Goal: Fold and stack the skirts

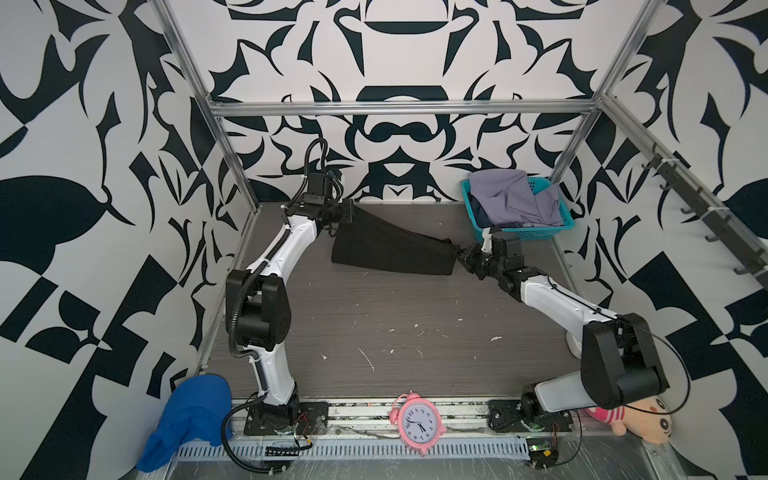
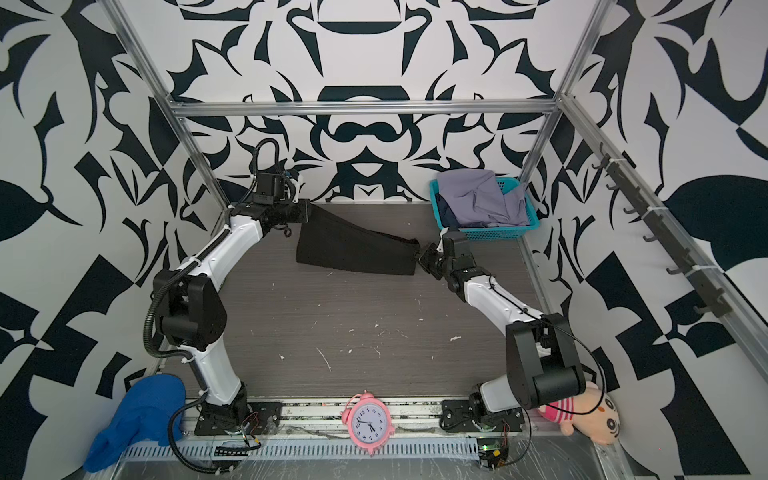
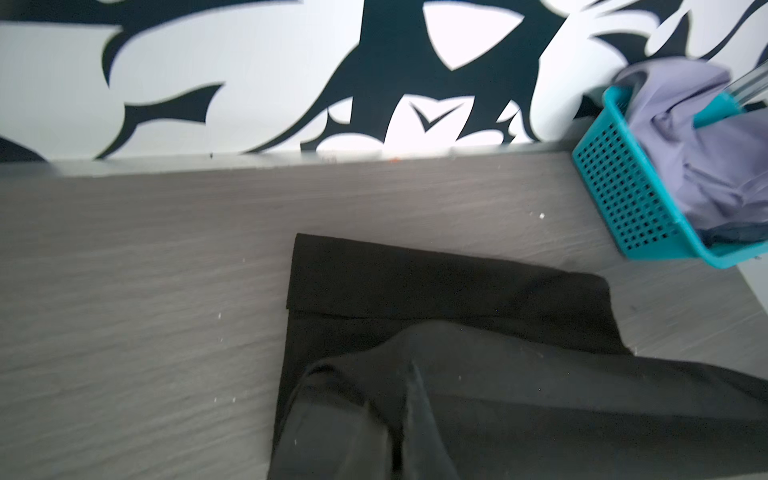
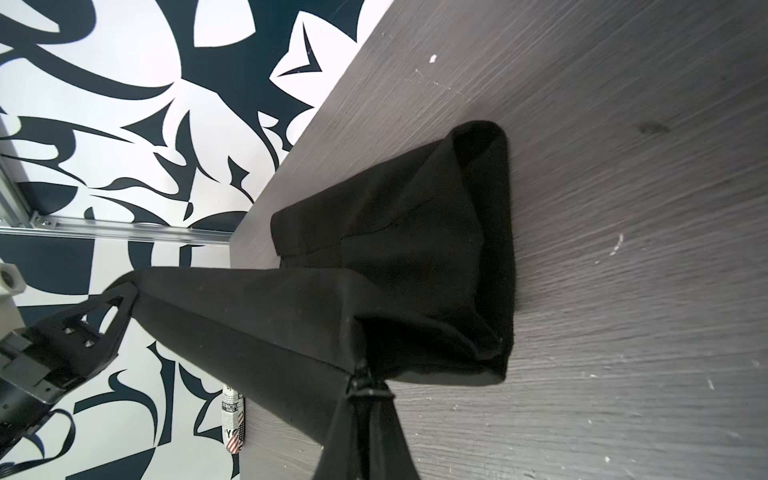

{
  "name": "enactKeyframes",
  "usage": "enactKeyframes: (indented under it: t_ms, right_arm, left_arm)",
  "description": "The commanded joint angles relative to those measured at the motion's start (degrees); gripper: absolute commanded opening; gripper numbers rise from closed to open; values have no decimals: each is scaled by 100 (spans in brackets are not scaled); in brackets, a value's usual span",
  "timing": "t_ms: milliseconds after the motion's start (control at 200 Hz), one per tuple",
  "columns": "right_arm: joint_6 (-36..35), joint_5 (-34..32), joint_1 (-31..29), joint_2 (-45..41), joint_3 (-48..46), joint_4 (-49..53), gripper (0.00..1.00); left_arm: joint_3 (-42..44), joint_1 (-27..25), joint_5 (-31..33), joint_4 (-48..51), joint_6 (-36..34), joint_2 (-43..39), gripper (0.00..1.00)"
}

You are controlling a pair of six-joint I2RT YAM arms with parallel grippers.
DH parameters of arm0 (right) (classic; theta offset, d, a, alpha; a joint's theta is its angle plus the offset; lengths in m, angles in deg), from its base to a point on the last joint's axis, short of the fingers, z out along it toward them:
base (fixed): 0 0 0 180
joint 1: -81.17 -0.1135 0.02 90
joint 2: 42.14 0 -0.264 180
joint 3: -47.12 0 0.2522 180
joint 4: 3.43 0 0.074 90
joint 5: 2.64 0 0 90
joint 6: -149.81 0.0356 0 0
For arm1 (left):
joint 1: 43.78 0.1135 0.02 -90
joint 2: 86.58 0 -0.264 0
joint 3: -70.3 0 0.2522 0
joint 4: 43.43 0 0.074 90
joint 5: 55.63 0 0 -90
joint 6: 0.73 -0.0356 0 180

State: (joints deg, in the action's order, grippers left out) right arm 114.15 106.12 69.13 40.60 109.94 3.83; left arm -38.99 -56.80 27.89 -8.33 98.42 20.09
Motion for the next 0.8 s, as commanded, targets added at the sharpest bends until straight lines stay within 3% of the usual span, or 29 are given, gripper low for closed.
enactKeyframes:
  t_ms: [0, 225, 565, 665, 795]
  right_arm:
    - [-36, -365, 171, -297, 26, 216, 0]
    - [-26, -232, 162, -872, -376, 408, 0]
    - [-261, -354, 113, -2594, -838, 1382, 0]
    - [-408, -399, 113, -2481, -628, 1459, 0]
    - [-459, -320, 111, -1940, -474, 1287, 0]
  left_arm:
    - [318, 264, 503, -235, 75, -328, 0]
    - [1633, 264, 666, -339, 214, -1376, 0]
    - [3023, 221, 593, -259, 588, -3853, 0]
    - [3037, 226, 602, -357, 529, -3975, 0]
    - [2853, 225, 553, -341, 418, -3562, 0]
